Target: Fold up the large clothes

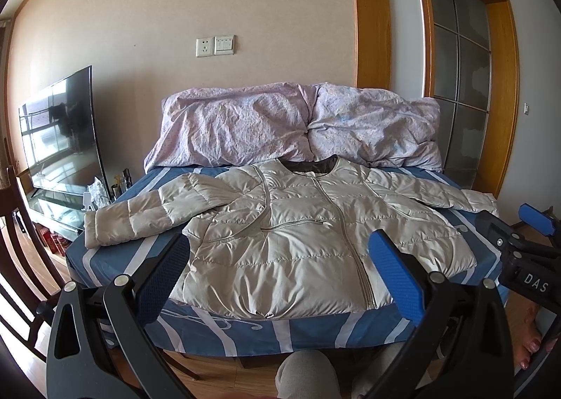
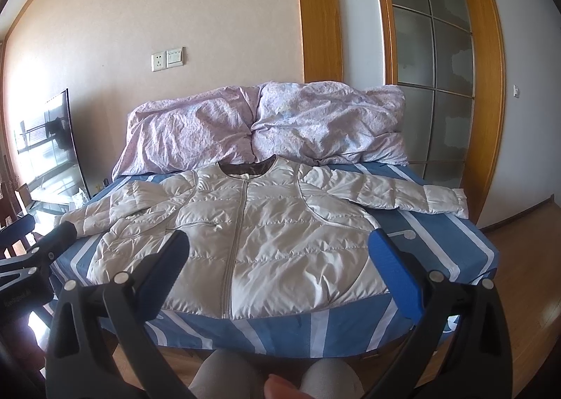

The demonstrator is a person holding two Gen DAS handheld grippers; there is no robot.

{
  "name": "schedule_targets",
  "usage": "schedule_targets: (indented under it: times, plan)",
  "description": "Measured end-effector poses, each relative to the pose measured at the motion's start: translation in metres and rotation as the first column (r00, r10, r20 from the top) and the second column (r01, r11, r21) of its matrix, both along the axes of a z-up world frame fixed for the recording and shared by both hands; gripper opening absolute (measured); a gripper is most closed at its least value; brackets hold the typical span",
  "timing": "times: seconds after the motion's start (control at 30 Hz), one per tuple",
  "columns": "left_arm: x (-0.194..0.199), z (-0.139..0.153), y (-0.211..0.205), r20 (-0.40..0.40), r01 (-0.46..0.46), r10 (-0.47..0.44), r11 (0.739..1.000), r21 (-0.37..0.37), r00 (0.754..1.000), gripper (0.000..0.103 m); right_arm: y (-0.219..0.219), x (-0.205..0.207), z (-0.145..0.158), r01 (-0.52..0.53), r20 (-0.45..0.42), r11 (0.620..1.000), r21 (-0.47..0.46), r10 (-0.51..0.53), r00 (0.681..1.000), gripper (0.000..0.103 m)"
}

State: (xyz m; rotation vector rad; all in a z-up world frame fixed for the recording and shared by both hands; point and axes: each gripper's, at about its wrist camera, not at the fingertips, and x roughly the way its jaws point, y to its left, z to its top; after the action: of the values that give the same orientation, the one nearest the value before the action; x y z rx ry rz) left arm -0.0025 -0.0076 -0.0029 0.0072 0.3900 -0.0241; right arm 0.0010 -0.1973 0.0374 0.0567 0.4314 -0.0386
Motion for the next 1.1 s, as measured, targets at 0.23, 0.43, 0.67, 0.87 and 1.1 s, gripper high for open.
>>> schedule_targets:
  times: [0.23,0.43,0.67,0.87,1.1]
  plan:
    - [-0.0016,-0.0007,-0.0016,0.000,0.001,-0.001,1.000,-0.006,1.000,0.102,-0.0011,-0.0014,-0.0021,-0.011,-0.004,1.000,0.008,0.011,1.000,0.101]
    - [-0.0001,-0.0011,-0.0012,-0.004,0.000,0.000,1.000,-0.005,1.000,0.102,-0.0004,-0.0013,-0.0024,-0.013,-0.005,1.000,0.010,0.013,1.000,0.101]
    - [-0.0004,-0.0011,0.0005,-0.010,0.002,-0.002,1.000,-0.010,1.000,0.102,0.0004,-0.0017,-0.0026,-0.018,-0.005,1.000,0.011,0.018,1.000,0.101]
    - [0.0010,-0.0014,0.0026,-0.015,0.000,-0.001,1.000,-0.006,1.000,0.102,0.0014,-0.0020,-0.0030,-0.016,-0.004,1.000,0.009,0.016,1.000,0.101]
    - [0.0003,-0.0027,0.0024,-0.013,0.004,-0.004,1.000,-0.008,1.000,0.102,0.0004,-0.0030,-0.0060,-0.013,-0.003,1.000,0.013,0.013,1.000,0.101]
